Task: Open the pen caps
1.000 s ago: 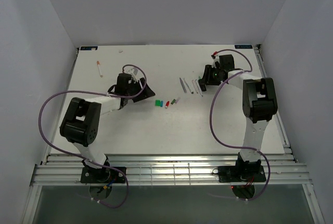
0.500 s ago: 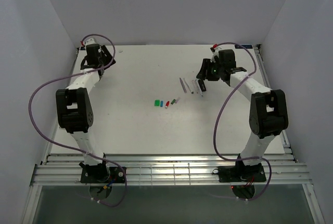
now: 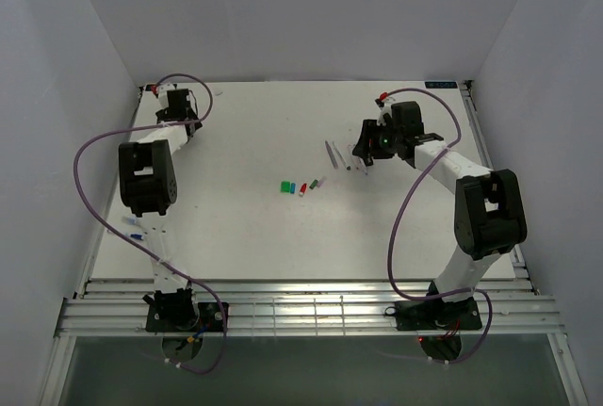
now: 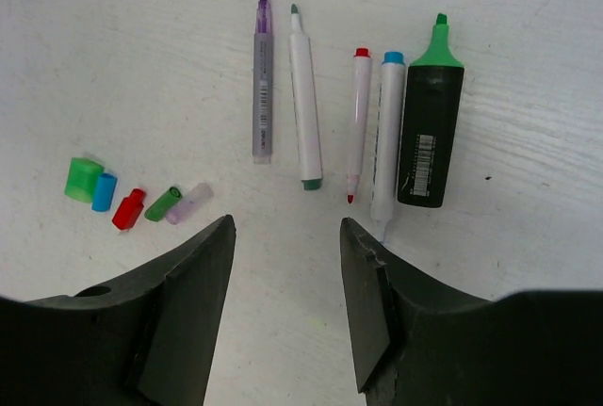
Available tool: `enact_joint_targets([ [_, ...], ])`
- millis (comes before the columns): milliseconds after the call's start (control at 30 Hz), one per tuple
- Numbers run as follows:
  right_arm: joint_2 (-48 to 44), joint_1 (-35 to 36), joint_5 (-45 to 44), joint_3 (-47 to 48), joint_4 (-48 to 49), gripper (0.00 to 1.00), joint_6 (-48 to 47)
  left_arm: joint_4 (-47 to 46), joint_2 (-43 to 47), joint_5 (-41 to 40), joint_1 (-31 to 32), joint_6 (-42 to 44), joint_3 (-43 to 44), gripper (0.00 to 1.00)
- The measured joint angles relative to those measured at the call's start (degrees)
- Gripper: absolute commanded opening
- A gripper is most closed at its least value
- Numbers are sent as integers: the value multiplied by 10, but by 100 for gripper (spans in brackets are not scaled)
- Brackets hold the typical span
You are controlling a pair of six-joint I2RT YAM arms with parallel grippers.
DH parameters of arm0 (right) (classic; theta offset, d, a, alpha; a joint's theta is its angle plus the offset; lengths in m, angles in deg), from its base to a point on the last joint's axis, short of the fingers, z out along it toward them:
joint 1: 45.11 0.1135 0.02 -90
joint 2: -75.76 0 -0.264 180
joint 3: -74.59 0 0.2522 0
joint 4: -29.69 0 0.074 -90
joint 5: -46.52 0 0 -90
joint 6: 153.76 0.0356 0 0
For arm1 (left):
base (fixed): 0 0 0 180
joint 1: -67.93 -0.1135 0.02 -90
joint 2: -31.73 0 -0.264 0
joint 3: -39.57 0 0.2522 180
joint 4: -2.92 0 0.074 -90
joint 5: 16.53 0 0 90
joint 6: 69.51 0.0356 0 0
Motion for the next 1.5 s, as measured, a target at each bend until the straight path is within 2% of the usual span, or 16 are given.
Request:
enact_joint_targets([
  [233, 0, 0, 1, -15, 1, 55, -7, -26, -7, -9, -13, -4, 3, 61],
  [500, -17, 0, 3, -22, 2, 55, -10, -46, -68, -3, -18, 20, 55, 56],
  [533, -21, 0, 4, -22, 2, 55, -10, -48, -72, 2, -18, 23, 60, 52],
  [567, -24, 0, 5, -22, 2, 55, -10, -47, -78, 6, -18, 26, 69, 36],
  [667, -37, 0, 9, -27, 7, 55, -9, -40, -102, 17, -19, 36, 106, 12],
  [733, -46, 2, 10, -33, 5, 55, -8, -40, -109, 28, -19, 39, 118, 1],
  [933, -81, 20, 9, -35, -17, 55, -3, -42, -94, 67, -20, 24, 97, 0],
  [1033, -122, 35, 14, -47, -25, 55, 5, -33, -42, 104, -21, -3, 31, 0],
  [1167, -189, 50, 45, -87, -24, 55, 27, -12, 78, 187, -20, -59, -91, 0],
  [1367, -272, 66, 118, -179, -5, 56, 94, -61, 348, 360, -6, -162, -295, 0],
  [1500, -322, 94, 182, -253, 68, 57, 171, -127, 537, 454, 62, -232, -424, 0],
])
